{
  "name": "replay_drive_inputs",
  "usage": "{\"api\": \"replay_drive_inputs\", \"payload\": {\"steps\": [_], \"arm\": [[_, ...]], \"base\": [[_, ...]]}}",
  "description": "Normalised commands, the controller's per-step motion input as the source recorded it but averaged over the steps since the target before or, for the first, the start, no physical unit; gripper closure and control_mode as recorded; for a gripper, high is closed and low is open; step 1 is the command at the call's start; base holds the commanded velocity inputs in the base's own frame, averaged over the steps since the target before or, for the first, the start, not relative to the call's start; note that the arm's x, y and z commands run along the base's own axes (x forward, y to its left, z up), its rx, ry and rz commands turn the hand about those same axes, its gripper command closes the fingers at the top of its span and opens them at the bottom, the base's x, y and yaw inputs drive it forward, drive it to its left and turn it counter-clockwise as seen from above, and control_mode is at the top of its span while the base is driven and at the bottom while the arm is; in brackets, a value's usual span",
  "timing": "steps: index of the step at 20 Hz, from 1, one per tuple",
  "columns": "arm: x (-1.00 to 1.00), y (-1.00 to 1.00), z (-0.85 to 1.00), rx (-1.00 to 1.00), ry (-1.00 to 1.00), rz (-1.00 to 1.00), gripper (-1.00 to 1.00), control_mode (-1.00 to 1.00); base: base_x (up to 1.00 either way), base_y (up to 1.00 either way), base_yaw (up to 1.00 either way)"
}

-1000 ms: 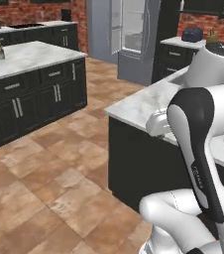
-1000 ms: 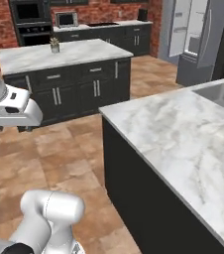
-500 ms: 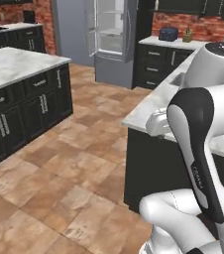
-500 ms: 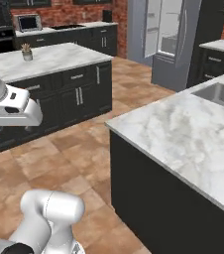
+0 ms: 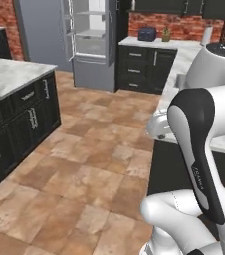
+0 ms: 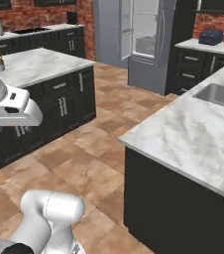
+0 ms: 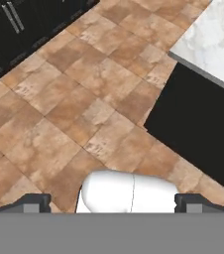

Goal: There is a bowl on the dining counter. Grab a lemon wedge from the fridge and place it in the bowl. Then get the liquor bottle and glass cup from the cabinet and place them next to the bowl.

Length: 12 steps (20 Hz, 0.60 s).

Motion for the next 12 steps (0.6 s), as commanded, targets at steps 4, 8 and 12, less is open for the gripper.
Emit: {"api": "replay_drive_inputs", "payload": {"steps": [4,8,12], "arm": [[0.0,0.0,0.0,0.0,0.0,0.0,-1.0,1.0],[0.0,0.0,0.0,0.0,0.0,0.0,-1.0,1.0],[0.0,0.0,0.0,0.0,0.0,0.0,-1.0,1.0]], "base": [[0.58,1.0,-0.38],[0.61,1.0,-0.38],[0.62,0.93,-0.38]]}}
